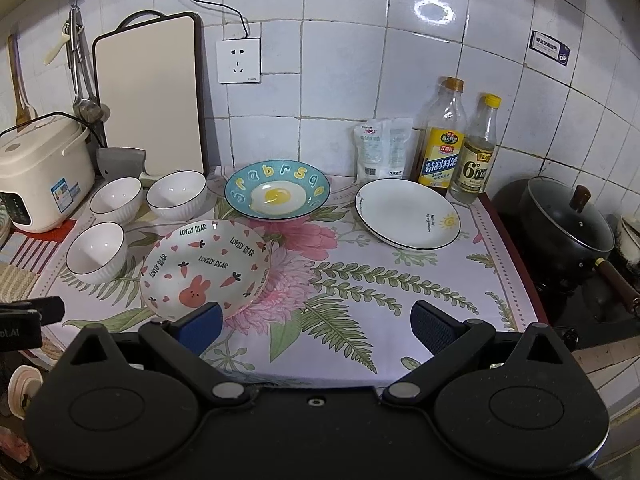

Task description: Organize plates and bowls

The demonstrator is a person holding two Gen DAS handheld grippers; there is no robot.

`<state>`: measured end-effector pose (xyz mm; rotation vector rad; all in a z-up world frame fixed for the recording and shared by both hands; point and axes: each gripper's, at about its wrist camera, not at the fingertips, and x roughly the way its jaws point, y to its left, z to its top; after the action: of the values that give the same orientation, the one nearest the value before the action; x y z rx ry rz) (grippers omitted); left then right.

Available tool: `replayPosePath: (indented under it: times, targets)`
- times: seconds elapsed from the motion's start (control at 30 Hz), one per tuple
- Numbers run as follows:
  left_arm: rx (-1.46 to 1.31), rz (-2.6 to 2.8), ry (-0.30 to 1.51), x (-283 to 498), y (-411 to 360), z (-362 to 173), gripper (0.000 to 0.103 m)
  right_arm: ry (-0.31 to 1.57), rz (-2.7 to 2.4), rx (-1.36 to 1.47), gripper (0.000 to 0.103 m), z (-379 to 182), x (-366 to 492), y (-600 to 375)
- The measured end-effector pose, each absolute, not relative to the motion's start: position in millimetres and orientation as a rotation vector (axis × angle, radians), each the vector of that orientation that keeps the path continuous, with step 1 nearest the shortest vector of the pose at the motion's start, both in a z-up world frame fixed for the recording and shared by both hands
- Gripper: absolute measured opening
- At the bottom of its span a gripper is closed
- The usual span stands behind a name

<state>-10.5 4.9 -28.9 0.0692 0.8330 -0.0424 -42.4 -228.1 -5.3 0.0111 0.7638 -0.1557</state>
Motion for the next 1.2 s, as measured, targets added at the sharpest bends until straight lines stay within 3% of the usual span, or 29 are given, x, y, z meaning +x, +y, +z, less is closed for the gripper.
replayPosePath:
  times: [0.67, 0.87, 1.13, 1.2]
  targets:
    - [0.072, -0.038, 0.853, -8.3, 8.9, -33.6, 0.1, 0.778, -0.141, 0.011, 0.102, -14.5, -41.1, -228.9]
    - [0.0, -0.043, 0.805, -2.2, 18.3, -34.4, 0.1, 0.696, -0.057, 0.039, 0.102, -19.9, -32.1, -228.8]
    - [-0.124, -0.05, 0.776, 33.8, 28.1, -60.3, 0.096, 0.604, 0.146, 0.064, 0.097, -65.7, 9.2, -230.4]
    - [-0.162, -0.054, 0.807, 49.2, 25.8, -81.8, 0.091, 0.611, 0.204, 0.101, 0.095, -81.8, 26.5, -232.4]
